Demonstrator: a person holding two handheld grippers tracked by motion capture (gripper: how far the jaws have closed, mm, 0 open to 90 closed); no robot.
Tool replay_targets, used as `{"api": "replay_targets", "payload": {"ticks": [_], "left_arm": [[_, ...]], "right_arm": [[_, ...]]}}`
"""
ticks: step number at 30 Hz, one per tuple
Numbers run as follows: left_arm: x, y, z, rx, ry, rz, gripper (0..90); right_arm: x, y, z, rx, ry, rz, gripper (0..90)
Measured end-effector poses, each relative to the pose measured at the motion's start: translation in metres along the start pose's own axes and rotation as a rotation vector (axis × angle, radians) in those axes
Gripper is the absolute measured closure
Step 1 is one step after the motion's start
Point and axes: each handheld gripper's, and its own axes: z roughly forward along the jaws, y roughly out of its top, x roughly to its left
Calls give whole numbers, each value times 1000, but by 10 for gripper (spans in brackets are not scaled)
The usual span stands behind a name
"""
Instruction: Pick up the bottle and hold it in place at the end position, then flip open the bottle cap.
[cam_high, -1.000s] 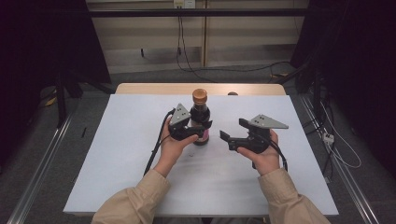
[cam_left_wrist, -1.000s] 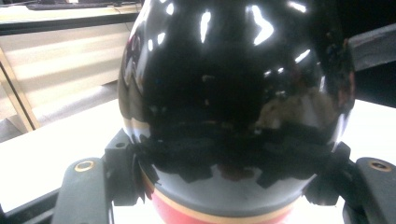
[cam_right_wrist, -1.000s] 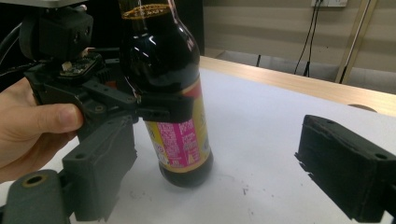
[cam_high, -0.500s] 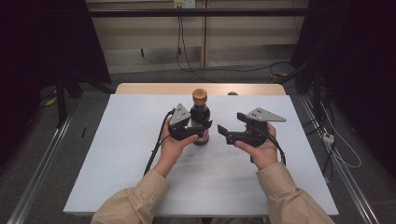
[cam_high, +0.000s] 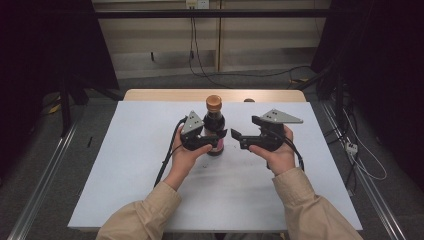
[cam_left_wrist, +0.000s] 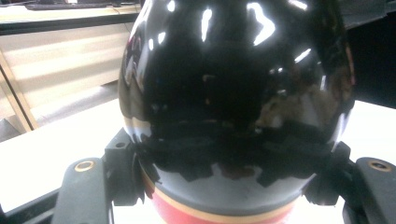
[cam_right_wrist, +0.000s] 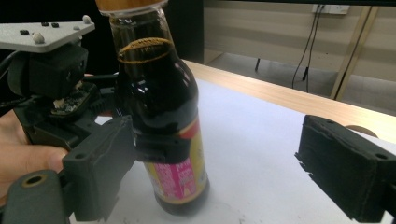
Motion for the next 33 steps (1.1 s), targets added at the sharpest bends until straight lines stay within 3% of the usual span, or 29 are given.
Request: {"api": "replay_targets", "payload": {"ticks": [2, 3, 10, 11, 13, 14, 15, 18, 22, 27, 33], "left_arm": [[1, 1, 0, 12, -4, 13, 302], [0, 0, 1, -2, 0, -9, 301], [-1, 0, 1, -3, 1, -6, 301], [0, 0, 0, 11, -1, 14, 302], [-1, 0, 1, -4, -2, -4, 302], [1, 0, -1, 14, -4, 19, 302], [1, 0, 0, 11, -3, 15, 302], [0, 0, 0, 5, -1, 11, 302], [1, 0, 0, 9, -2, 15, 302], [1, 0, 0, 9, -1, 11, 301], [1, 0, 0, 9, -3, 14, 301]], "right_arm": [[2, 3, 4, 3, 4, -15, 103], [4, 4, 5, 6, 4, -20, 103], [8, 11, 7, 1, 28, -31, 128], [7, 12, 6, 0, 29, -29, 140], [6, 13, 5, -2, 25, -24, 192], [4, 13, 4, -4, 29, -27, 263], [4, 14, 3, -3, 39, -32, 337], [2, 17, 0, -12, 20, -53, 451], [1, 23, -1, -34, 34, -55, 564], [2, 30, 0, -13, 49, -70, 669], [2, 33, 2, -2, 88, -43, 809]]}}
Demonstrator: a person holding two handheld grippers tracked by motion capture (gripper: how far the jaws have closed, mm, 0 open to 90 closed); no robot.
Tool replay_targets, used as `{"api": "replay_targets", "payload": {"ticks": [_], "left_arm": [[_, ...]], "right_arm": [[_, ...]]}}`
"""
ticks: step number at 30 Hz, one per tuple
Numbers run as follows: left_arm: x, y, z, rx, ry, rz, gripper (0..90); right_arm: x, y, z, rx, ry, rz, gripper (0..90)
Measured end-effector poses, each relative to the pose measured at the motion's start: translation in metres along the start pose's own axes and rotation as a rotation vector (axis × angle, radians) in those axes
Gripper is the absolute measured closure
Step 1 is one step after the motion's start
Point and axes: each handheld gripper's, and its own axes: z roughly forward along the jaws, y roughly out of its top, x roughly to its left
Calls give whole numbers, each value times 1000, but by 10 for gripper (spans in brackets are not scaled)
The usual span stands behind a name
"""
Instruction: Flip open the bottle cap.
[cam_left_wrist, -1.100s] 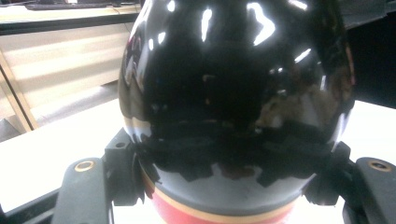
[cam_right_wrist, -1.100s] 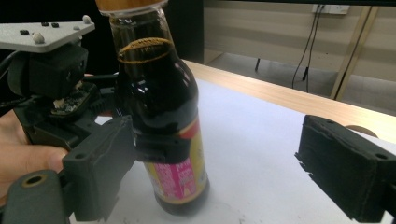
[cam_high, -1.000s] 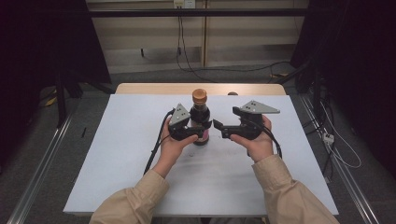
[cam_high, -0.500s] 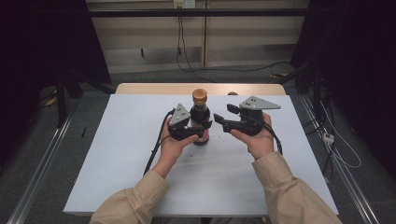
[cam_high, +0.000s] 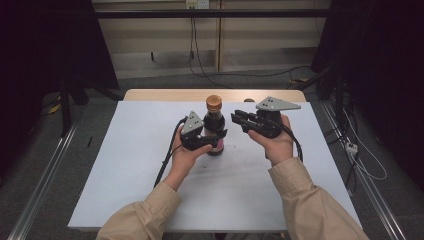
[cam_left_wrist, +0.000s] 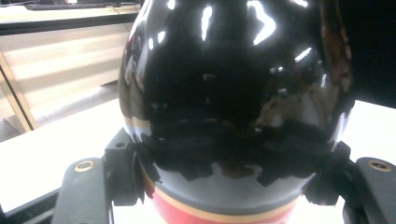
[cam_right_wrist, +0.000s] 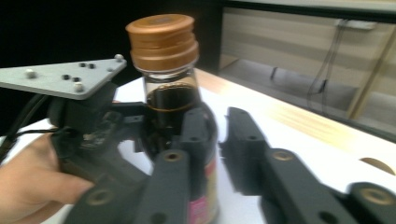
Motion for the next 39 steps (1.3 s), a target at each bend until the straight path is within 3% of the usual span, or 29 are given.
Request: {"api": "replay_targets", "payload": {"ticks": [5, 26, 39], "left_arm": [[0, 0, 0, -1, 1, -3, 301], [0, 0, 1, -14, -12, -20, 305], [-1, 0, 1, -11, -8, -22, 309]], "right_arm": [[-4, 3, 1, -5, 12, 6, 898], [5, 31, 15, 23, 86, -63, 900], [6, 42, 16, 50, 101, -104, 900]]}}
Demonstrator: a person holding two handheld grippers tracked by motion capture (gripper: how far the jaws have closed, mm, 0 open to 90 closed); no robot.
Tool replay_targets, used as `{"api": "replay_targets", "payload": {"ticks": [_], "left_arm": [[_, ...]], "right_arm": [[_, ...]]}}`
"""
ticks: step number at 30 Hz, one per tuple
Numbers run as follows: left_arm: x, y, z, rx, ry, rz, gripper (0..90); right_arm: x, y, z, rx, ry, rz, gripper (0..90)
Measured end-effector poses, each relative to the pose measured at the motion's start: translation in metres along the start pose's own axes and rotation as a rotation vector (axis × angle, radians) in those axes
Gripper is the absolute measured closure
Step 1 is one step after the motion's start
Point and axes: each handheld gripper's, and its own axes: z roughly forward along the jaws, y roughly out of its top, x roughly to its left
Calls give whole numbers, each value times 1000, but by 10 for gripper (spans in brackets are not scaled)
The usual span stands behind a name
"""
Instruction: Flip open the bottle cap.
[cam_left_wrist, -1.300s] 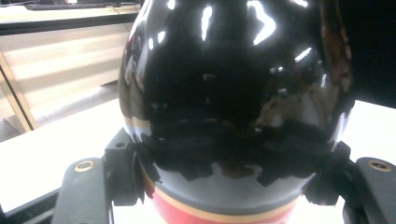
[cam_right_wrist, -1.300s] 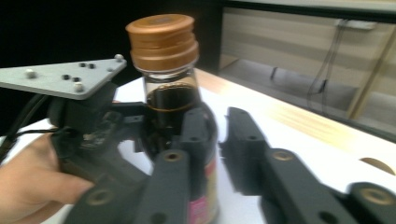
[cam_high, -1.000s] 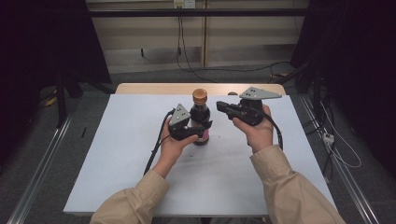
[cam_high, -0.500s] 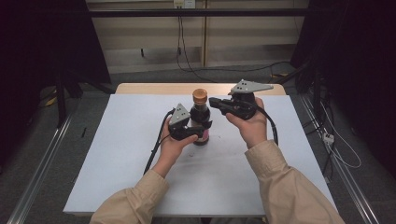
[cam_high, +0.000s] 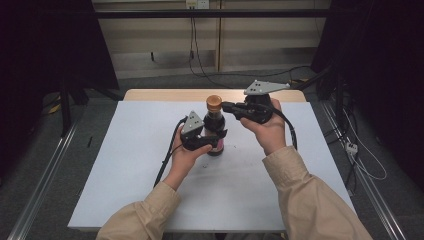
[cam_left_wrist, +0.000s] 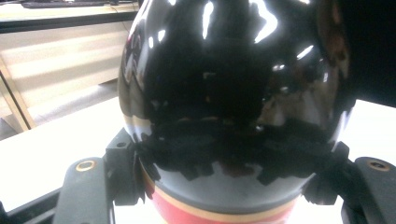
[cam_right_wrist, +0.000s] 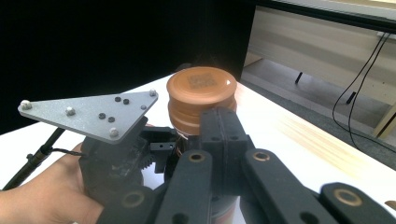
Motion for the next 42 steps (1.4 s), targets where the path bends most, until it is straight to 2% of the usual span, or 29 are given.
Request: {"api": "replay_targets", "payload": {"ticks": [10, 14, 36, 37, 38, 39, 40, 41, 42], "left_arm": [[1, 0, -1, 8, 2, -11, 319], [1, 0, -1, 6, 4, -20, 320], [2, 2, -3, 27, 3, -24, 323], [-1, 2, -2, 24, 27, -13, 323], [-4, 2, -1, 24, 10, 11, 324], [-10, 4, 2, 35, 7, 54, 323], [-19, 5, 5, 38, 28, 90, 322], [-27, 7, 8, 49, 40, 132, 322], [-33, 10, 11, 69, 45, 159, 321]], "right_arm": [[0, 4, 2, 18, 1, -19, 900], [3, 5, 3, 21, -18, -36, 900], [7, 8, 5, 22, -22, -39, 900], [8, 7, 5, 21, -21, -42, 900], [7, 9, 2, -68, 6, -7, 900], [8, 16, -3, -144, 44, 29, 900], [15, 27, -6, -158, 45, -9, 900], [27, 40, -4, -128, 17, -97, 900], [38, 50, -2, -101, 10, -149, 900]]}}
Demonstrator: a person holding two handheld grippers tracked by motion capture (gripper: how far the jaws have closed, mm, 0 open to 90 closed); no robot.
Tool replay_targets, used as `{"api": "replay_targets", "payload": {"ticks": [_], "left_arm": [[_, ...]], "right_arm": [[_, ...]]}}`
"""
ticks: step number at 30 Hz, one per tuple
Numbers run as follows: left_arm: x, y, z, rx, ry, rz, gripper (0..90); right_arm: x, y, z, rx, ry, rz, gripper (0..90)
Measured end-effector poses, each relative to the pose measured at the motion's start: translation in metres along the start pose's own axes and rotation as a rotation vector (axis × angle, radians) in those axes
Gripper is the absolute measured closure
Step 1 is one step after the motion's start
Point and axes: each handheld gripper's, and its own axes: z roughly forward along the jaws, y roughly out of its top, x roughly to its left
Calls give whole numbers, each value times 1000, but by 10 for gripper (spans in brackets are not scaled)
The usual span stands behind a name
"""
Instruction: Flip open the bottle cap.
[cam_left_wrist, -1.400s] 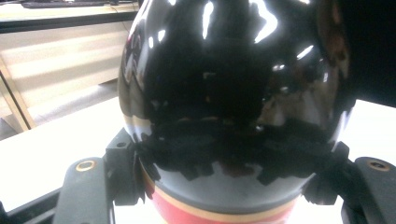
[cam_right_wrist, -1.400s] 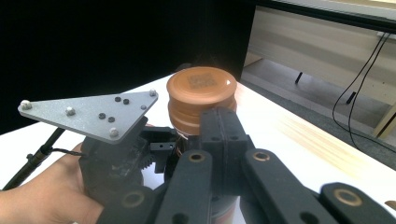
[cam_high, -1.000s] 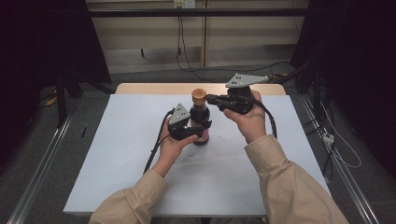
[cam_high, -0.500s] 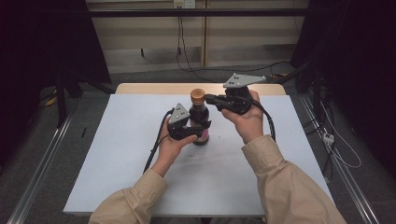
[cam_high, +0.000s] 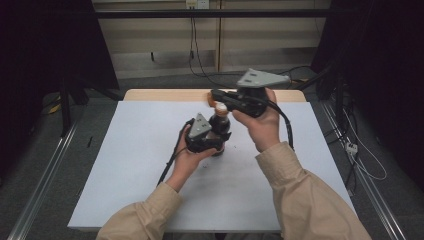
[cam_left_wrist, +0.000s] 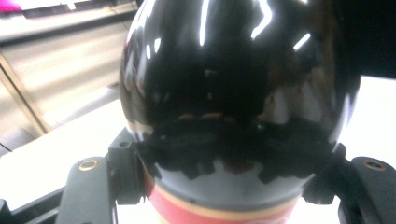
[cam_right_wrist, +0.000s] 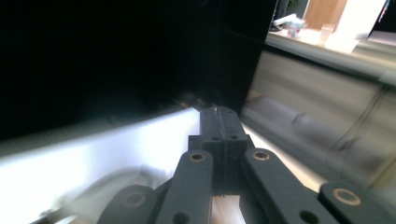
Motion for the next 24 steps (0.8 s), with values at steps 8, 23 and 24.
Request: {"api": "replay_targets", "payload": {"ticks": [8, 23, 24], "left_arm": [[21, -8, -12, -5, -5, -131, 318], [21, -9, -9, -23, -10, -133, 307], [20, -9, -9, -30, 12, -142, 307]], "right_arm": [[-5, 0, -12, 14, -32, 26, 900], [-21, -31, -19, 10, -49, 101, 900], [-21, -33, -19, 9, -50, 106, 900]]}}
